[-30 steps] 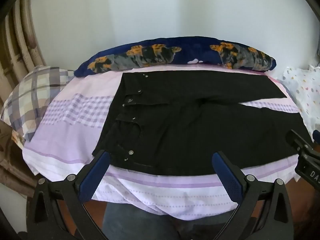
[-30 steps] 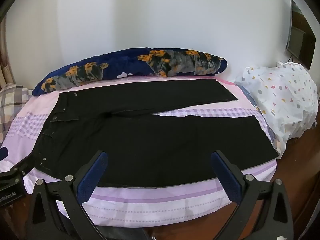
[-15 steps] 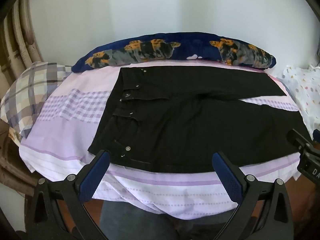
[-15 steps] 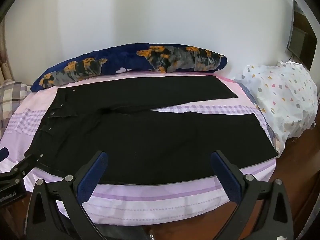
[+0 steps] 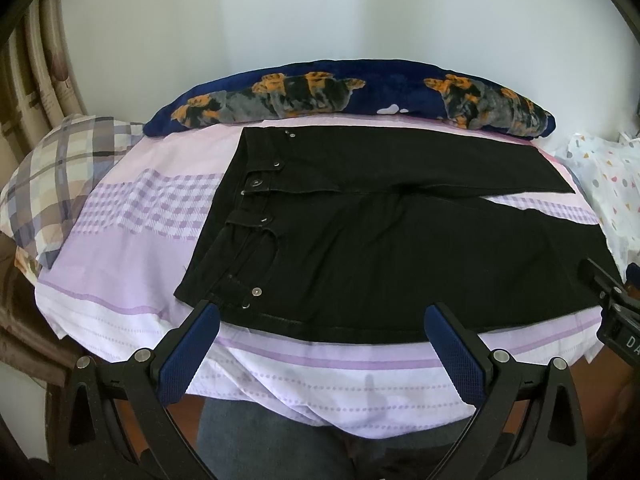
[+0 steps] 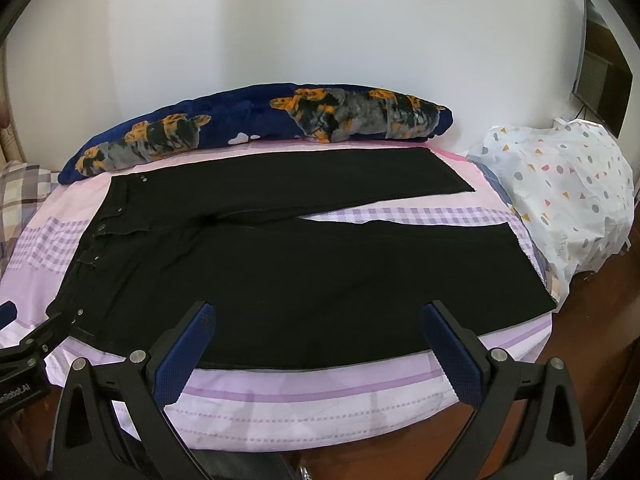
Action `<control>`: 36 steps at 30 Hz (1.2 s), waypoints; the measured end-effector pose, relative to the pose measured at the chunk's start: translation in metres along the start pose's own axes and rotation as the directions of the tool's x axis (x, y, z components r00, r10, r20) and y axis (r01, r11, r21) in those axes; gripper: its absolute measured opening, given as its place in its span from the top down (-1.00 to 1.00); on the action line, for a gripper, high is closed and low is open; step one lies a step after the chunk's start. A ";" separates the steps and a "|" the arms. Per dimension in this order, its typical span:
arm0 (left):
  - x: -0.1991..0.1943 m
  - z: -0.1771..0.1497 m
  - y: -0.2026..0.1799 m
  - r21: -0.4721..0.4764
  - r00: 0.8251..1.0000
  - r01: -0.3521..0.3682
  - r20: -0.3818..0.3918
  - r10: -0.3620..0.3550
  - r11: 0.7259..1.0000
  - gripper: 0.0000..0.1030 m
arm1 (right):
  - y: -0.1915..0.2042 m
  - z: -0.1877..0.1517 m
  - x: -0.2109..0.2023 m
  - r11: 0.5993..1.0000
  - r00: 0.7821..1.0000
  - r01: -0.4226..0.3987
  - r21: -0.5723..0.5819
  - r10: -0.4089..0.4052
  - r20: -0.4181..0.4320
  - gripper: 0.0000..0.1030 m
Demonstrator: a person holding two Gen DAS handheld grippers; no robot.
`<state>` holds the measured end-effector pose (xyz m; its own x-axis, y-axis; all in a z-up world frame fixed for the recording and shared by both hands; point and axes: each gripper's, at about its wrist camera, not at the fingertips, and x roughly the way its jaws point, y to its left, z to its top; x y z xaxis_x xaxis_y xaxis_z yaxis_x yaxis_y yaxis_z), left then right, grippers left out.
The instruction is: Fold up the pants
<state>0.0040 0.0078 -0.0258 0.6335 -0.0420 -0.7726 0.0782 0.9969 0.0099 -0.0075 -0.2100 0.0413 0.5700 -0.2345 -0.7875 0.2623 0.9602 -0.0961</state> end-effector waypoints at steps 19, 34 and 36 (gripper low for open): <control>0.004 -0.001 0.007 -0.006 1.000 0.001 -0.012 -0.001 1.000 -0.97 | -0.001 -0.003 0.004 1.000 1.000 -0.008 0.000 0.008 0.023 -0.98; 0.006 -0.001 0.006 0.004 1.000 -0.015 0.005 0.015 1.000 -0.97 | -0.004 -0.009 0.005 1.000 0.996 -0.009 0.020 0.007 0.091 -0.98; 0.006 -0.001 0.005 0.003 1.000 -0.018 0.005 0.018 1.000 -0.97 | -0.004 -0.009 0.006 1.000 0.996 -0.009 0.022 0.007 0.090 -0.98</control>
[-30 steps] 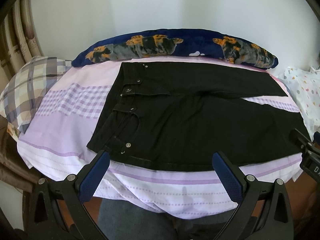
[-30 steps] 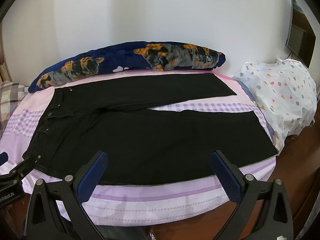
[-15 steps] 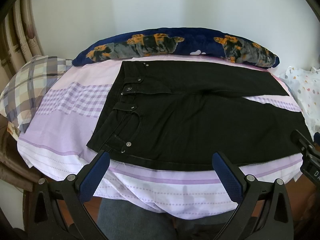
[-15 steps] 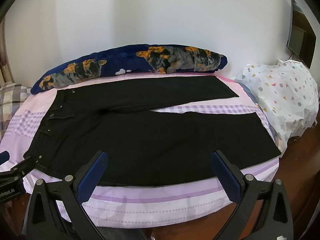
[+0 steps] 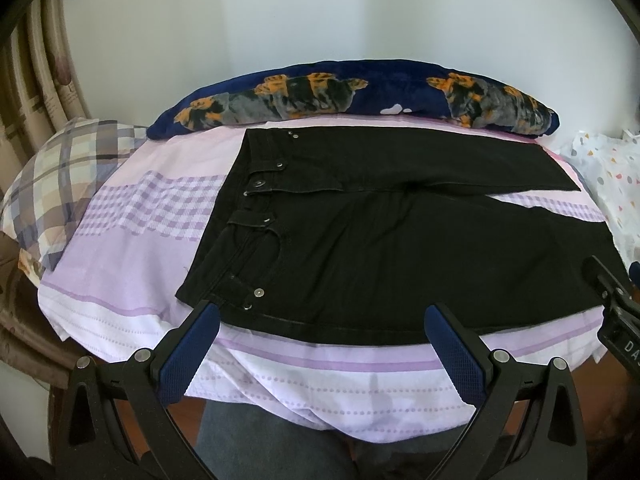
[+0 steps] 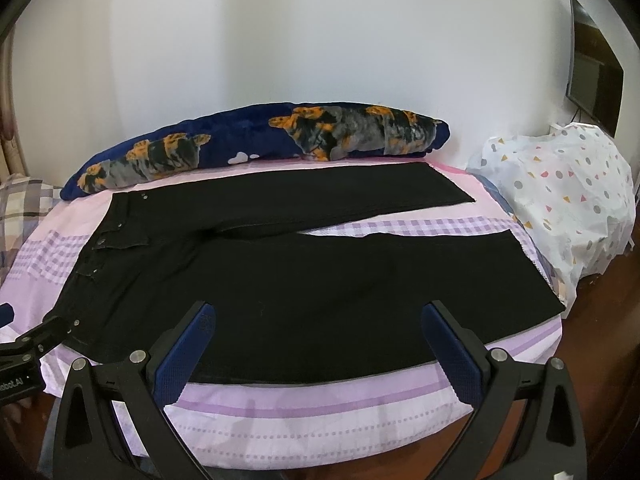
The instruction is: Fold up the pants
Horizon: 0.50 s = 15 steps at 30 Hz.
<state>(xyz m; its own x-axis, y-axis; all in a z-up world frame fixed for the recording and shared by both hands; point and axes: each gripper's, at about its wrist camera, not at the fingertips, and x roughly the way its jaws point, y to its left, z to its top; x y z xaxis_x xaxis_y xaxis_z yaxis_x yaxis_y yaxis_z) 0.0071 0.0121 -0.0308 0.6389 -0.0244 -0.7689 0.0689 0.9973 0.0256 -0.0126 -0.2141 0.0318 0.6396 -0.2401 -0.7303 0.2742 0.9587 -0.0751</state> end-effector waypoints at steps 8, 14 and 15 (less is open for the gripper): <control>0.000 -0.001 -0.004 0.017 1.000 -0.004 0.008 0.004 1.000 -0.97 | -0.003 -0.002 0.002 1.000 1.000 0.020 0.015 -0.020 0.002 -0.98; -0.001 0.001 -0.008 0.015 1.000 -0.008 0.008 0.008 1.000 -0.97 | -0.004 -0.004 0.003 1.000 1.000 0.029 0.012 -0.029 0.007 -0.98; 0.000 0.001 -0.007 0.016 1.000 -0.008 0.007 0.008 1.000 -0.97 | -0.003 -0.004 0.004 0.999 0.999 0.032 0.010 -0.032 0.008 -0.98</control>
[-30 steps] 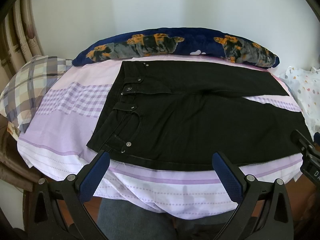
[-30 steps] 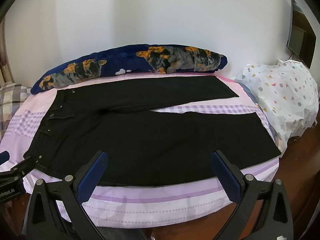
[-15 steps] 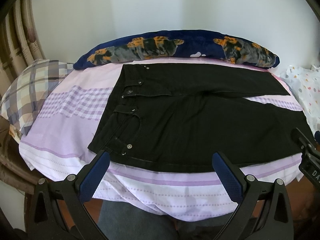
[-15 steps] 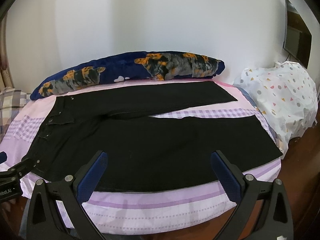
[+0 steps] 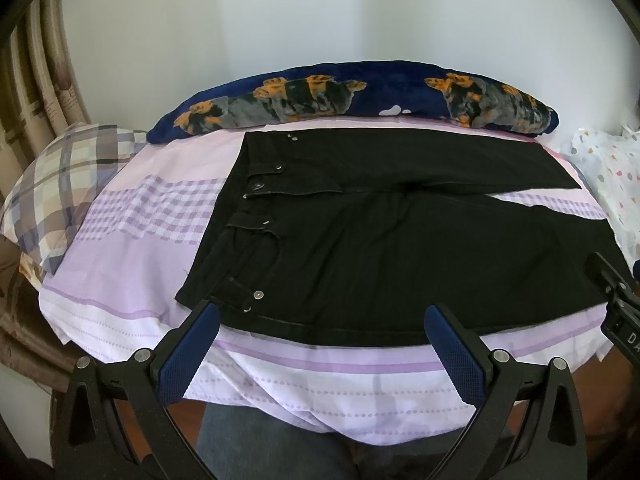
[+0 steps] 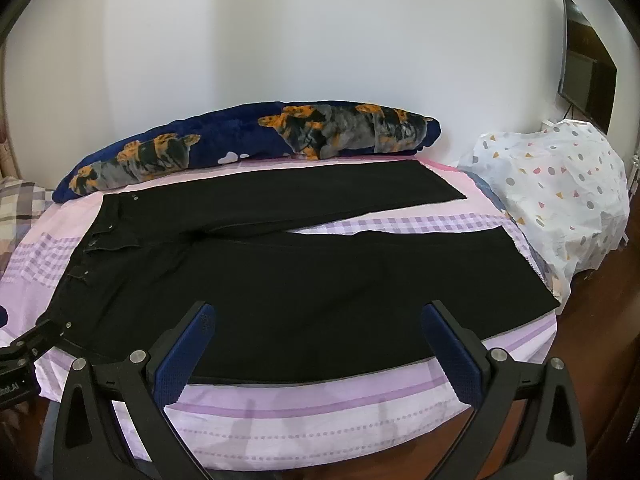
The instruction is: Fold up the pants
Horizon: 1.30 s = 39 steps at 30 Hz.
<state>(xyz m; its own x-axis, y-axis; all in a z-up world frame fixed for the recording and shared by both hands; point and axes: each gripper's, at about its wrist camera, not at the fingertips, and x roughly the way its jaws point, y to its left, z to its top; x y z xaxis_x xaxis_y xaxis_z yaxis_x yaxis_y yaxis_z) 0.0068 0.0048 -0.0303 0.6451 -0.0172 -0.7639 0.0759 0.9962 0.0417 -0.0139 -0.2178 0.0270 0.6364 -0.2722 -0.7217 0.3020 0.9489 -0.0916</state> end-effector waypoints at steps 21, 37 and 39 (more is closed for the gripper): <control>0.003 -0.001 -0.003 0.031 1.000 -0.007 0.008 0.007 1.000 -0.97 | -0.001 -0.006 0.004 1.000 1.000 -0.004 -0.006 0.004 -0.022 -0.98; 0.007 -0.005 -0.008 0.030 1.000 0.000 0.008 -0.001 1.000 -0.97 | 0.003 -0.009 0.008 1.000 0.999 -0.009 -0.005 0.009 -0.040 -0.98; 0.010 -0.005 -0.009 0.028 1.000 0.012 0.004 -0.012 1.000 -0.97 | 0.003 -0.011 0.009 1.000 0.999 -0.023 -0.004 0.023 -0.045 -0.98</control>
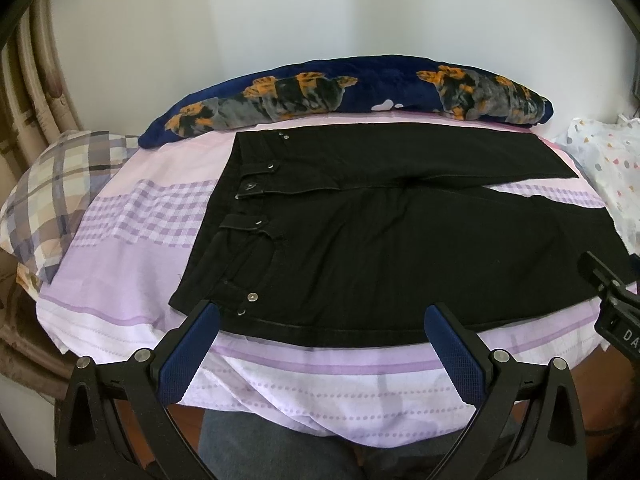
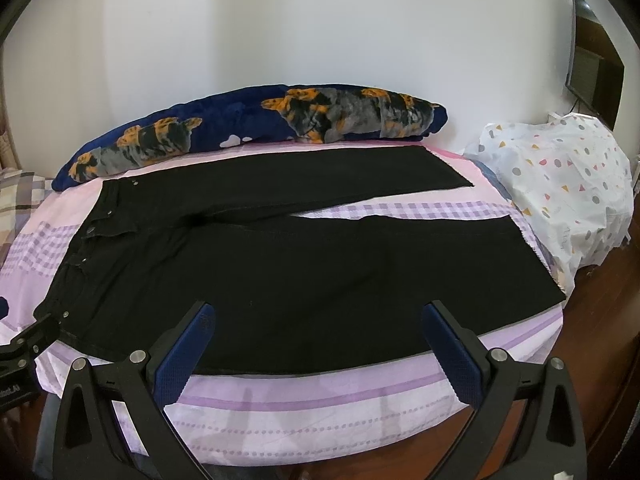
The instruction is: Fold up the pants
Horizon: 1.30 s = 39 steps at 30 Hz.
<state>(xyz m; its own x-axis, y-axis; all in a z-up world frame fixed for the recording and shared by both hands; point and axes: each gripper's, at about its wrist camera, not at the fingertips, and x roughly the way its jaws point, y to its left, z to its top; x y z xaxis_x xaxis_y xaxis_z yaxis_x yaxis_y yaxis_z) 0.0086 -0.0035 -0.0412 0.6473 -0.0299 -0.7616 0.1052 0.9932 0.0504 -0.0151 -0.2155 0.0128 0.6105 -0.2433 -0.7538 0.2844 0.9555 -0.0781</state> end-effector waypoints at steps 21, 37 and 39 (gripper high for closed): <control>0.083 0.095 0.109 -0.190 0.990 0.117 -0.055 -0.129 0.975 -0.57 | 0.037 0.090 0.049 0.954 0.956 -0.293 -0.056 0.291 -0.043 -0.99; 0.254 0.178 0.209 -0.527 0.827 0.432 -0.091 -0.554 0.732 0.29 | 0.092 0.140 0.158 0.948 0.934 -0.319 -0.022 0.311 -0.174 -0.99; 0.266 0.181 0.216 -0.547 0.815 0.443 -0.086 -0.574 0.710 0.32 | 0.097 0.141 0.171 0.949 0.932 -0.315 -0.015 0.306 -0.194 -0.99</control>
<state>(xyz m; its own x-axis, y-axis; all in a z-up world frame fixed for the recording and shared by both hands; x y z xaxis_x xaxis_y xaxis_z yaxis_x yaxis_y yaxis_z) 0.3395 0.1825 -0.1160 0.4019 -0.5845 -0.7049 -0.0518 0.7541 -0.6548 0.2215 -0.1880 -0.0317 0.5129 0.0981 -0.8528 0.0670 0.9858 0.1537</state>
